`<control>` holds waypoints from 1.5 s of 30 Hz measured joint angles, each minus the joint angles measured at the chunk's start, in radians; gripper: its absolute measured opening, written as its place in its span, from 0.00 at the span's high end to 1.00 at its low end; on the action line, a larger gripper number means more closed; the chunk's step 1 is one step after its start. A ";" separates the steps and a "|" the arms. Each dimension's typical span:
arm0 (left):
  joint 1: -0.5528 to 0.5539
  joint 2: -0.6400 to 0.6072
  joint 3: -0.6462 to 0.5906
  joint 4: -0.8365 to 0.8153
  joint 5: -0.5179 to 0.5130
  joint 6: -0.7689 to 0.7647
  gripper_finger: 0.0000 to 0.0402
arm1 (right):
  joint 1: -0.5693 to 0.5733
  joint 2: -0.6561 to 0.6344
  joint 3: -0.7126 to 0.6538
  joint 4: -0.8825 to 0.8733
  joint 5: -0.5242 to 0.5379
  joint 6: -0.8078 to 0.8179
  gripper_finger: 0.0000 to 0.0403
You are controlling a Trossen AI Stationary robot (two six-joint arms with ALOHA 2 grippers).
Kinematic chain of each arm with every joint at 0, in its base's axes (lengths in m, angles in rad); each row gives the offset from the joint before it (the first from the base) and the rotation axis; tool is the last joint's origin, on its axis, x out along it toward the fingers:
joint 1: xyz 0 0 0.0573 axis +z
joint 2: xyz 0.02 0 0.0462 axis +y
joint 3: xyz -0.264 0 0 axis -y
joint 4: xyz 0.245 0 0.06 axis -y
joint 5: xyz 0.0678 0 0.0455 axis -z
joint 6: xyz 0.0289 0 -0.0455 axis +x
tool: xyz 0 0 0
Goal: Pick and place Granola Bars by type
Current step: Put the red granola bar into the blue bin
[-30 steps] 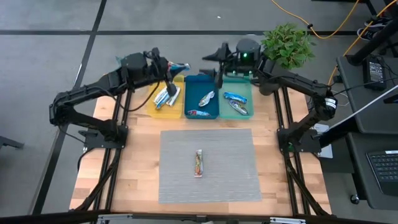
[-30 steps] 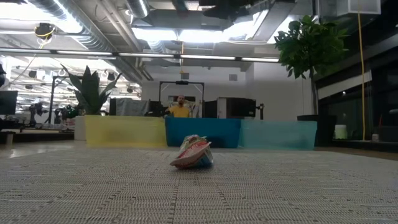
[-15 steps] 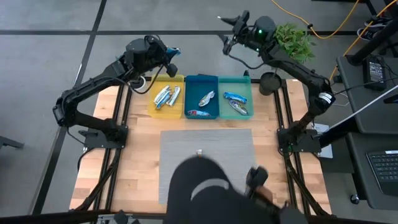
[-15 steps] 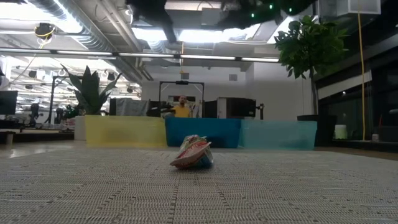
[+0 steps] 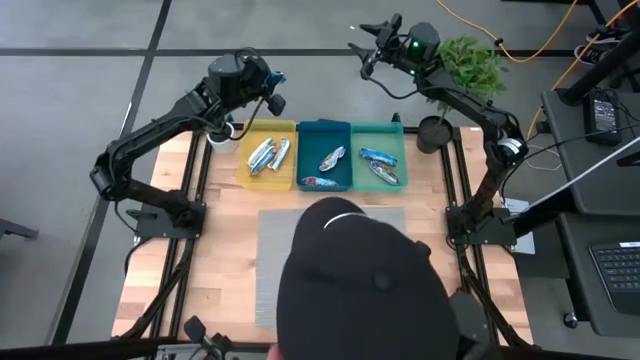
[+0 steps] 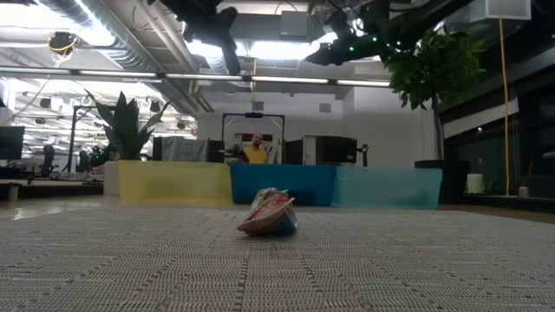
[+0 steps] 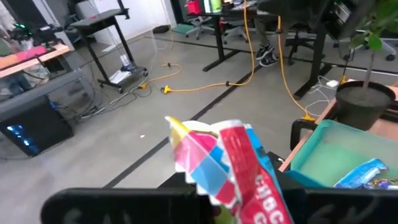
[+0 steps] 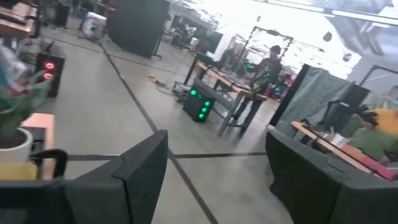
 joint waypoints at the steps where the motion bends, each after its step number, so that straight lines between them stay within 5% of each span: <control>1: 0.007 0.002 0.000 -0.001 0.012 -0.001 0.95 | -0.007 0.000 0.000 0.003 0.000 0.000 0.32; 8: 0.046 0.047 0.000 0.007 0.110 -0.014 0.95 | -0.021 0.000 0.000 0.016 0.001 -0.001 0.32; 25: 0.058 0.301 0.000 0.008 0.576 -0.056 0.95 | 0.045 -0.014 0.000 -0.140 -0.058 -0.006 0.32; 37: 0.035 0.405 0.000 -0.103 0.717 0.018 0.95 | 0.111 -0.100 0.000 -0.453 -0.087 -0.107 0.32; 45: -0.019 0.500 0.000 -0.113 0.830 0.028 0.95 | 0.133 -0.100 0.000 -0.492 -0.087 -0.109 0.32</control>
